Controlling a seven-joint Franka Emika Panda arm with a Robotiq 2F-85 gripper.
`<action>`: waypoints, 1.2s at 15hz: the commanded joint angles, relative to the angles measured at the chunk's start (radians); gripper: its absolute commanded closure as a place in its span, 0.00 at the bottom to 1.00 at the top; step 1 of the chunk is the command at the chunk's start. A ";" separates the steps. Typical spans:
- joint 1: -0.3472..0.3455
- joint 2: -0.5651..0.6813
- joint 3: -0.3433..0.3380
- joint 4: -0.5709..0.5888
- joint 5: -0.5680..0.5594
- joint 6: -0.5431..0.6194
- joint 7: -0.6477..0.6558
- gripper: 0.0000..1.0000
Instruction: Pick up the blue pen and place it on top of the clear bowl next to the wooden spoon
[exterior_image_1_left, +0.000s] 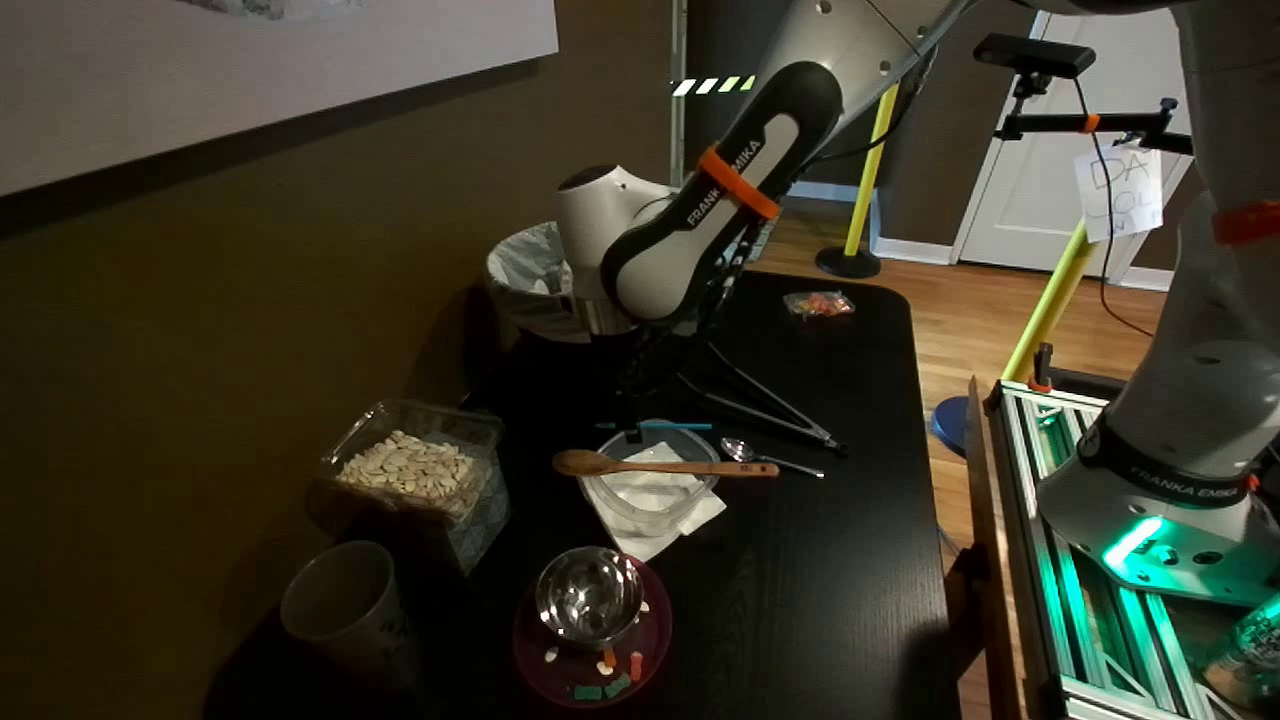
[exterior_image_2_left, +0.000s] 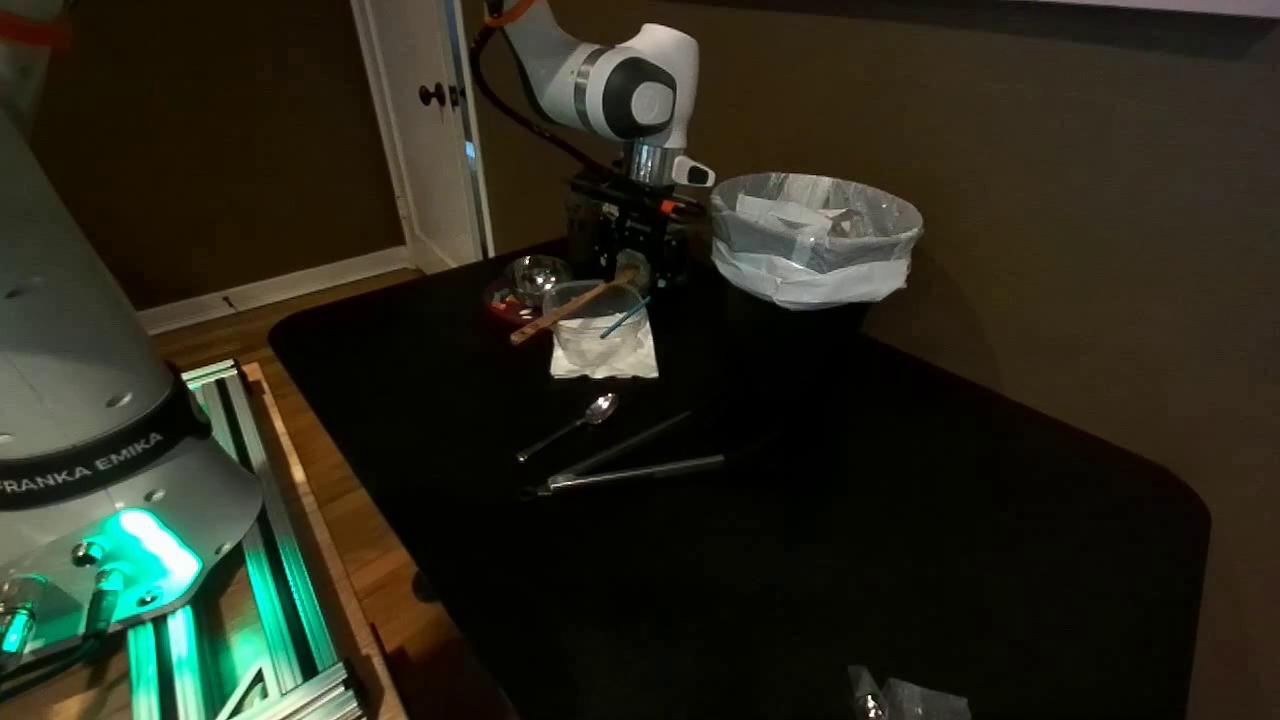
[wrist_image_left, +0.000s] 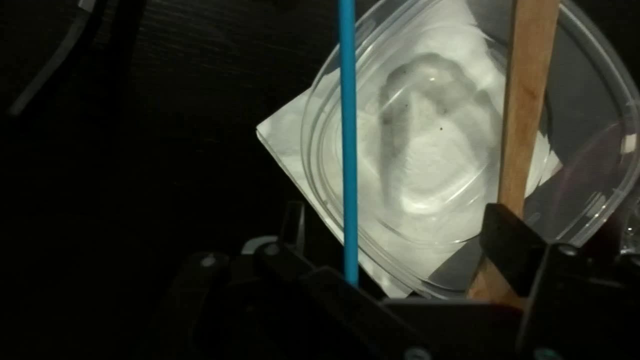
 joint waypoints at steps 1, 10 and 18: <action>0.006 -0.063 0.000 -0.080 -0.001 0.039 0.020 0.00; -0.191 -0.320 0.260 -0.454 0.418 0.402 -0.388 0.00; -0.456 -0.409 0.681 -0.525 0.817 0.574 -0.801 0.00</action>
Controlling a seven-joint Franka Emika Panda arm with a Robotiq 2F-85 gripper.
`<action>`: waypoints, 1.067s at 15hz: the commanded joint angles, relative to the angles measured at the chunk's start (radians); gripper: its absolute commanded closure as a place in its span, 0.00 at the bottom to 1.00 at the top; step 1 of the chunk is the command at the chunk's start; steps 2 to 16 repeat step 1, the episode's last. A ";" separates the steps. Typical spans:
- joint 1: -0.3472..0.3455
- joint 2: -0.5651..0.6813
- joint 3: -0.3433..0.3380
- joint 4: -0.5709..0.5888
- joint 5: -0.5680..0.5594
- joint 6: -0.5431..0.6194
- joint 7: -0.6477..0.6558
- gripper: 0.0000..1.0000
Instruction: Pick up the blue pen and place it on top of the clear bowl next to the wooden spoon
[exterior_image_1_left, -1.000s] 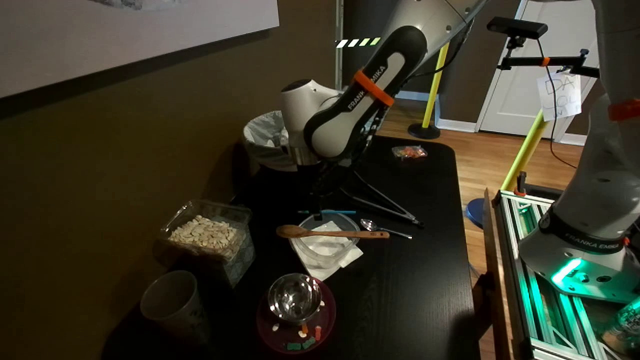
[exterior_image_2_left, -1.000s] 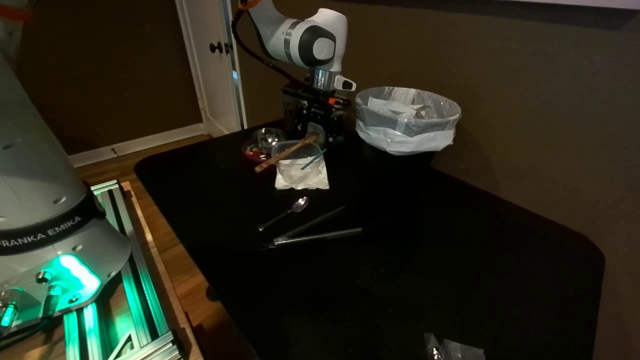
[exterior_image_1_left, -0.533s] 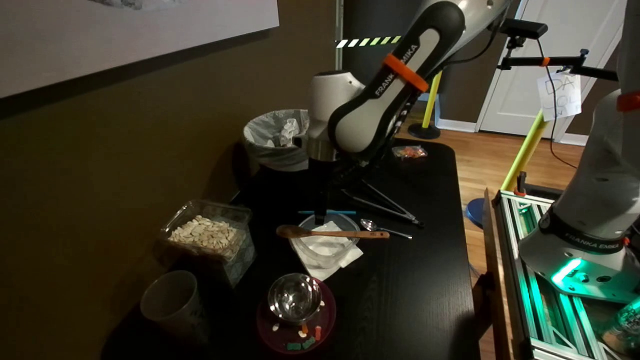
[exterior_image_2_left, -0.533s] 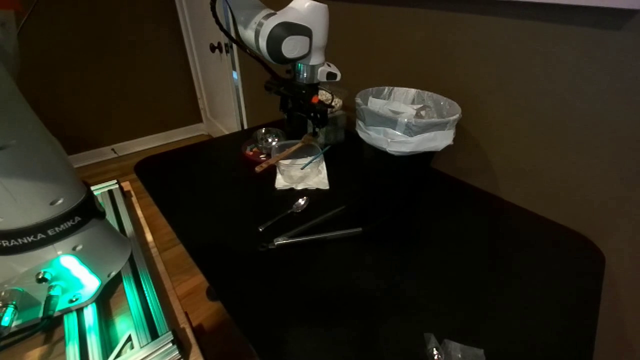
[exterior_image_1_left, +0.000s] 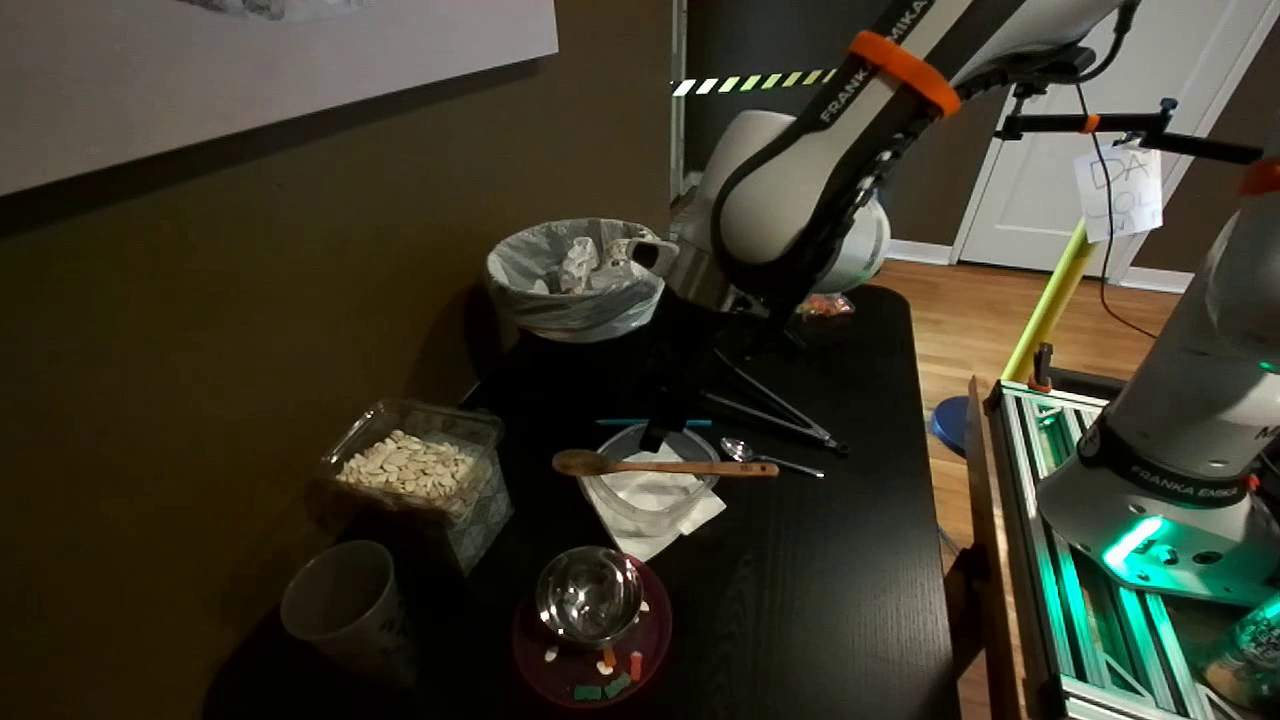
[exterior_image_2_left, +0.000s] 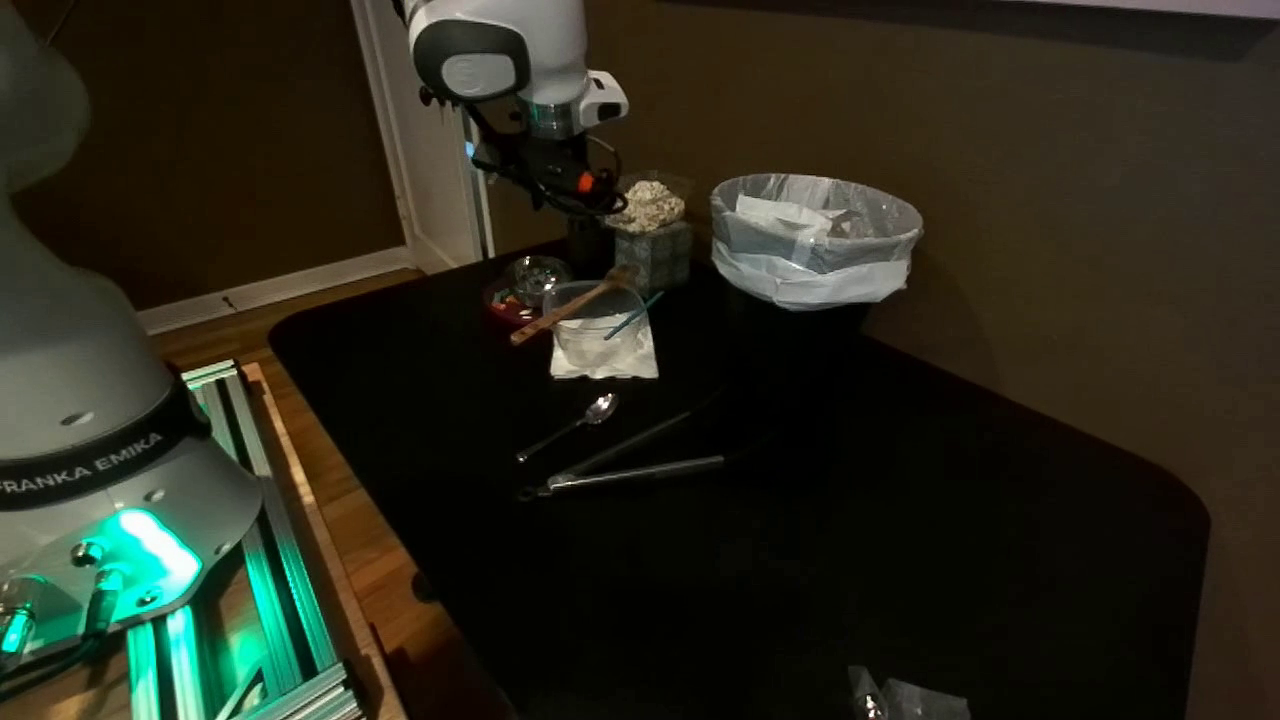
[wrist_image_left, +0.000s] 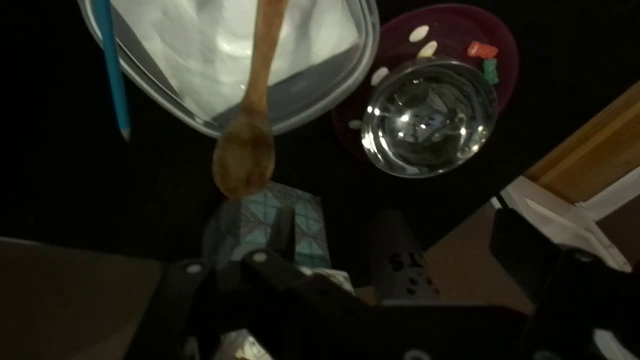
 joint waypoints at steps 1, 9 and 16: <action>-0.027 -0.011 0.048 0.001 0.039 0.003 -0.045 0.00; -0.027 -0.011 0.048 0.001 0.039 0.003 -0.045 0.00; -0.027 -0.011 0.048 0.001 0.039 0.003 -0.045 0.00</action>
